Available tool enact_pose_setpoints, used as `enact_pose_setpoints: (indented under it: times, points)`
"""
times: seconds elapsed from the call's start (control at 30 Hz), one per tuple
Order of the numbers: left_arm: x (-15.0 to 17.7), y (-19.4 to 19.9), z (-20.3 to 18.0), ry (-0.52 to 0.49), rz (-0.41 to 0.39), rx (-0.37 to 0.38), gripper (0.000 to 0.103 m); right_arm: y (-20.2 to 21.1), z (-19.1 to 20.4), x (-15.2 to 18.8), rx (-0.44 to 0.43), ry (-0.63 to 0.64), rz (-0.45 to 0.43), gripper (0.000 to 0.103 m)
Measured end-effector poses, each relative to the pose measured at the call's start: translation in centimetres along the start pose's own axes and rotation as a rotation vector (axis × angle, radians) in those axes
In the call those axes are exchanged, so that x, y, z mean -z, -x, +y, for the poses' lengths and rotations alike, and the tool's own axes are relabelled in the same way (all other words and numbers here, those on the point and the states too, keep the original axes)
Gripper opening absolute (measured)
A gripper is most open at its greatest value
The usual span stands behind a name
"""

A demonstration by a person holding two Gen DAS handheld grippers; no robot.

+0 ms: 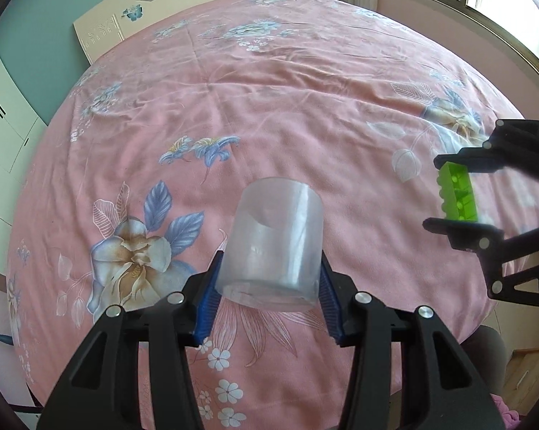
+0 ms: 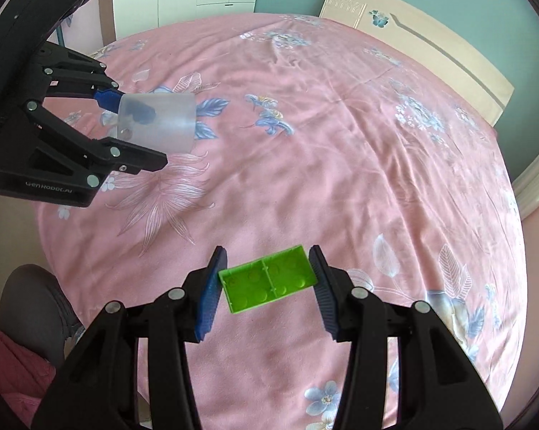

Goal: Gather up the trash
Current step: 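Carry the clear cup and green brick with both tools over the trash bin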

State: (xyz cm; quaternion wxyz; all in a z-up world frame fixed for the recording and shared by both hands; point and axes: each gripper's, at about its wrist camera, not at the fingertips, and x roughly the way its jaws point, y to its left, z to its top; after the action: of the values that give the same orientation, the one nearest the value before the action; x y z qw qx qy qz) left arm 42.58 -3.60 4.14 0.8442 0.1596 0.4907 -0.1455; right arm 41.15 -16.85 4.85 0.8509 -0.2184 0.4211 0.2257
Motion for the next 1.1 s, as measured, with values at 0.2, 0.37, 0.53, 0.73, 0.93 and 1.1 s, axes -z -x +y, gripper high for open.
enact_pose_setpoints:
  times: [0.2,0.37,0.53,0.73,0.93,1.1]
  points:
    - [1.4,6.3,-1.2,-0.007,-0.077,-0.022,0.051,6.6,1.1,-0.1,0.068,-0.010,-0.066,0.048]
    - [2.5,11.7,-2.3,-0.024,-0.151,-0.055,0.051,12.0,2.6,0.2,0.118,-0.002,-0.119,0.048]
    - [3.9,16.4,-3.2,-0.036,-0.218,-0.086,0.051,16.9,3.9,0.8,0.168,-0.001,-0.165,0.048]
    - [6.1,20.4,-4.2,-0.052,-0.274,-0.118,0.051,21.4,5.6,2.0,0.215,-0.018,-0.204,0.048]
    - [8.9,22.7,-5.2,-0.064,-0.301,-0.156,0.051,24.0,7.6,3.6,0.231,-0.031,-0.222,0.048]
    - [11.2,23.5,-5.7,-0.065,-0.304,-0.174,0.051,25.3,9.2,4.7,0.231,-0.040,-0.231,0.048]
